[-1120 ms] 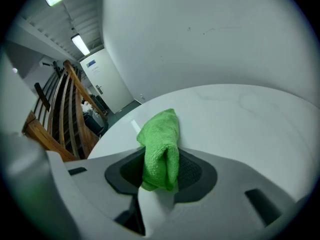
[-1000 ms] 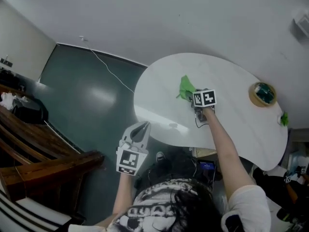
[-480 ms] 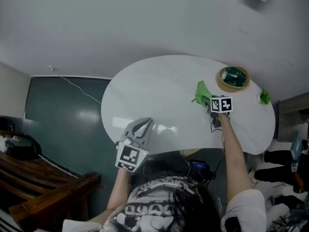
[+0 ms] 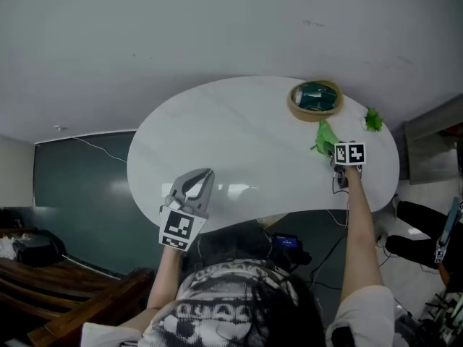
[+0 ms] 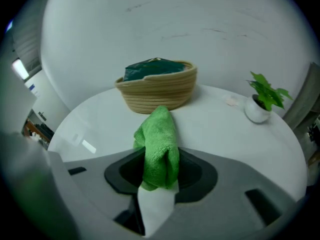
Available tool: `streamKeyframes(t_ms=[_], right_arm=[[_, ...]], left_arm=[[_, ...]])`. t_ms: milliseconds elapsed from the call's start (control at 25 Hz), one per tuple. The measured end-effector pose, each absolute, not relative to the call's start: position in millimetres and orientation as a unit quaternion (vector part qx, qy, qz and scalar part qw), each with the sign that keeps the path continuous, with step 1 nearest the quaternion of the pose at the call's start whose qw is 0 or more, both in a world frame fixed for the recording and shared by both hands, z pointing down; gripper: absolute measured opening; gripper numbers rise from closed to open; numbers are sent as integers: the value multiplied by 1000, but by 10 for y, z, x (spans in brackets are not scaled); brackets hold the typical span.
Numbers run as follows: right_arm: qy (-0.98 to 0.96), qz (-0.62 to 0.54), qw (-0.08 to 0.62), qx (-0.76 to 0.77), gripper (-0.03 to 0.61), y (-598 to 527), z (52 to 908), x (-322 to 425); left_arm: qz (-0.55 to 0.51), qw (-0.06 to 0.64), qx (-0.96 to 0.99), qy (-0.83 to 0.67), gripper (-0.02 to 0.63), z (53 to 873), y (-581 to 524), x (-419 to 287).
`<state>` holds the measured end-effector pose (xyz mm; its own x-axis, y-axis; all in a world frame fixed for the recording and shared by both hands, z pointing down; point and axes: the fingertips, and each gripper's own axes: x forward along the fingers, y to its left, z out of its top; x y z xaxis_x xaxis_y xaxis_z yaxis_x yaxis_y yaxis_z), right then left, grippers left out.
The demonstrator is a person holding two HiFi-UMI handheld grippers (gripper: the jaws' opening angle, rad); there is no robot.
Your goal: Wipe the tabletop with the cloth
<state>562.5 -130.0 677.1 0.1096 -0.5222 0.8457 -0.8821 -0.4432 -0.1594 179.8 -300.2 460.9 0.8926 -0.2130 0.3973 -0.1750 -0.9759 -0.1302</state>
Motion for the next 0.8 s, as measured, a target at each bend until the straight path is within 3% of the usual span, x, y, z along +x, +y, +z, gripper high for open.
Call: streamKeyframes(t_ms=[400, 800], right_arm=[[-425, 459, 173, 761, 146, -640, 6757, 6156], [-429, 416, 197, 777, 143, -877, 6550, 5883]], left_arm=[[-237, 59, -968, 62, 9, 4649, -2745, 1881], [-239, 53, -968, 52, 9, 4741, -2755, 1626]])
